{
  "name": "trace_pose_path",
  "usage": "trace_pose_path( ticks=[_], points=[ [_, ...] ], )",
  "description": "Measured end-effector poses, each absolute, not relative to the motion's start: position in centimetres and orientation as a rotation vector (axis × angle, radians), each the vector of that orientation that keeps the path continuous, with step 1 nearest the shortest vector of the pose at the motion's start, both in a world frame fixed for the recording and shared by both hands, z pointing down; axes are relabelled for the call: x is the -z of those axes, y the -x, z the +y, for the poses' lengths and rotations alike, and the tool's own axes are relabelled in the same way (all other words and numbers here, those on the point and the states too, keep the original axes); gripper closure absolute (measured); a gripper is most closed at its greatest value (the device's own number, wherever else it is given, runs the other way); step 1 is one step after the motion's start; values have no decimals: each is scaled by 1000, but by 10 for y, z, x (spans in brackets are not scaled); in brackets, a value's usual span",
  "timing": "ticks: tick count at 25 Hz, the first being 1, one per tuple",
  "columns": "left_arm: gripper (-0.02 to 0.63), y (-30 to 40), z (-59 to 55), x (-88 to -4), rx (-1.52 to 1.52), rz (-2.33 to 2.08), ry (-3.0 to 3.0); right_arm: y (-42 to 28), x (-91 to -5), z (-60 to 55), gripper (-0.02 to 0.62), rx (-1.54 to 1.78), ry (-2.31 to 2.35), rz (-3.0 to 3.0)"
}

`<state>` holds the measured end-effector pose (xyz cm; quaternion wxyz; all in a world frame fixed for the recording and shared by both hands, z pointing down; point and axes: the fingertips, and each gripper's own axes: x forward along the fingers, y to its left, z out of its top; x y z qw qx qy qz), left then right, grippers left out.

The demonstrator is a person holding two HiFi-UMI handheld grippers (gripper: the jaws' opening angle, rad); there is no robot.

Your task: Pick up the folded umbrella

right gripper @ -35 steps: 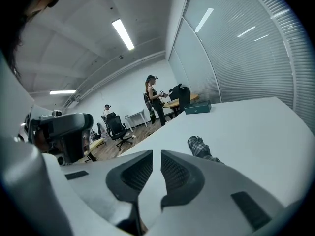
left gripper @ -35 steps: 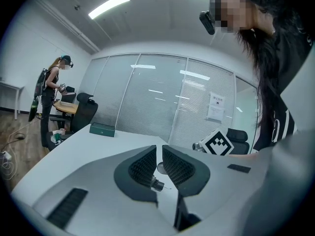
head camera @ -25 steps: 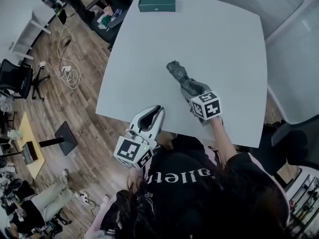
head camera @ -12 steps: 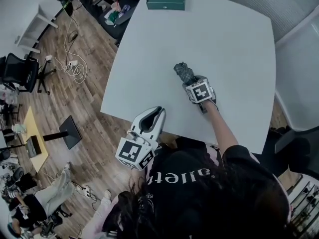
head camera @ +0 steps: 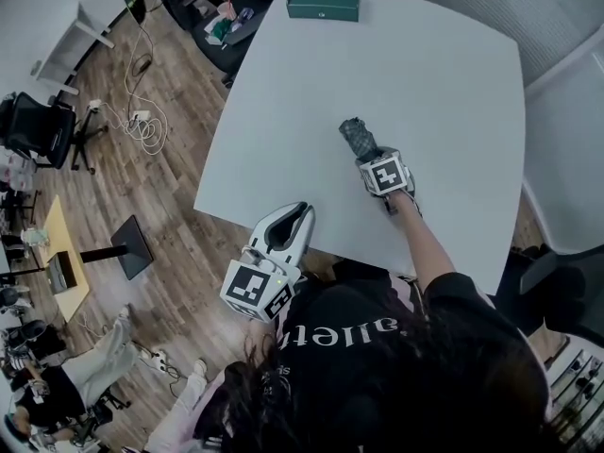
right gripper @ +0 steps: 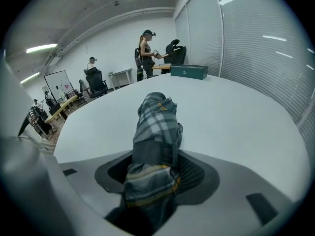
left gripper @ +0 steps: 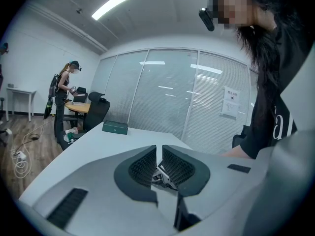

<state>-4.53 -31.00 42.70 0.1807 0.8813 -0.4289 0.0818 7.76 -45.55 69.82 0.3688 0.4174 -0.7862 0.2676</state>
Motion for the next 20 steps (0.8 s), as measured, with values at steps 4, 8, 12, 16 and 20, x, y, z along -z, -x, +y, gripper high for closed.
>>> trace_pose_path(
  ticks=[4, 8, 12, 16, 20],
  points=[
    [552, 52, -308, -423, -222, -1222, -2490, -82, -695, -454, 360, -773, -1090, -2009],
    [552, 64, -303, -425, -224, -1241, -2484, -83, -691, -441, 365, -881, -1112, -2032],
    [552, 75, -298, -426, -222, -1256, -2478, -77, -679, -426, 365, -935, -1123, -2084],
    [552, 84, -291, -427, -213, -1252, -2483, -62, -655, -409, 367, -933, -1111, -2158],
    [551, 89, -282, -425, -203, -1228, -2499, -43, -624, -390, 367, -902, -1086, -2245]
  ],
)
